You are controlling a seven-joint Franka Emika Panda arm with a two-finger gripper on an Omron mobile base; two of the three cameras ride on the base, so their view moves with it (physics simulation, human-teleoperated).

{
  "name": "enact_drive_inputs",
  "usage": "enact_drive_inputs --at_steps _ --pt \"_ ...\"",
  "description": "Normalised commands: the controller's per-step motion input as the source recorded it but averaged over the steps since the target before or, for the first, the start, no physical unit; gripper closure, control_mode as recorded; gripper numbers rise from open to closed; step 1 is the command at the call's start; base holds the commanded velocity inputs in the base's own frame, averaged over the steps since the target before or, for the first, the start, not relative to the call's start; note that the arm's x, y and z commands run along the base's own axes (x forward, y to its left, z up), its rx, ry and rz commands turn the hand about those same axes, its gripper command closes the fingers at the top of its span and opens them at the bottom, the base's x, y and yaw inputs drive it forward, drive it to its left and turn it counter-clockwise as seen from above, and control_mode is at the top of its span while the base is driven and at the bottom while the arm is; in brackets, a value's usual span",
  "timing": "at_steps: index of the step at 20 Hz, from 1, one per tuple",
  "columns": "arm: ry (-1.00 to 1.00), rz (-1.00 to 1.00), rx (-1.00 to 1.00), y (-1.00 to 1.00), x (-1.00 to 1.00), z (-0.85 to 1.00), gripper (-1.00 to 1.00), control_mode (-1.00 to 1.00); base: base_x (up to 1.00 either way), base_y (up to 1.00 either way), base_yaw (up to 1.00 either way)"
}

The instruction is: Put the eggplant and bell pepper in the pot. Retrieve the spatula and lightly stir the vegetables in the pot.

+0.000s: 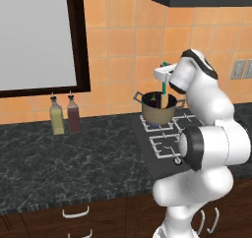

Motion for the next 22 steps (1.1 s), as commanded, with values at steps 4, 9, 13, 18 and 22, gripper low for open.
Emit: enact_drive_inputs --at_steps 4,9,13,18,22 --pt "0.0 -0.04 0.0 -0.2 0.54 -0.25 1.0 -1.0 0.0 0.0 0.0" --pt "0.0 -0.03 0.0 -0.2 0.44 -0.23 1.0 -1.0 0.0 0.0 0.0" --pt "0.0 -0.03 0.0 -0.14 0.35 -0.34 1.0 -1.0 0.0 0.0 0.0" --pt "-0.04 -0.03 0.0 -0.17 0.2 -0.32 1.0 -1.0 0.0 0.0 0.0" --pt "-0.08 -0.03 0.0 -0.28 0.22 -0.17 1.0 -1.0 0.0 0.0 0.0"
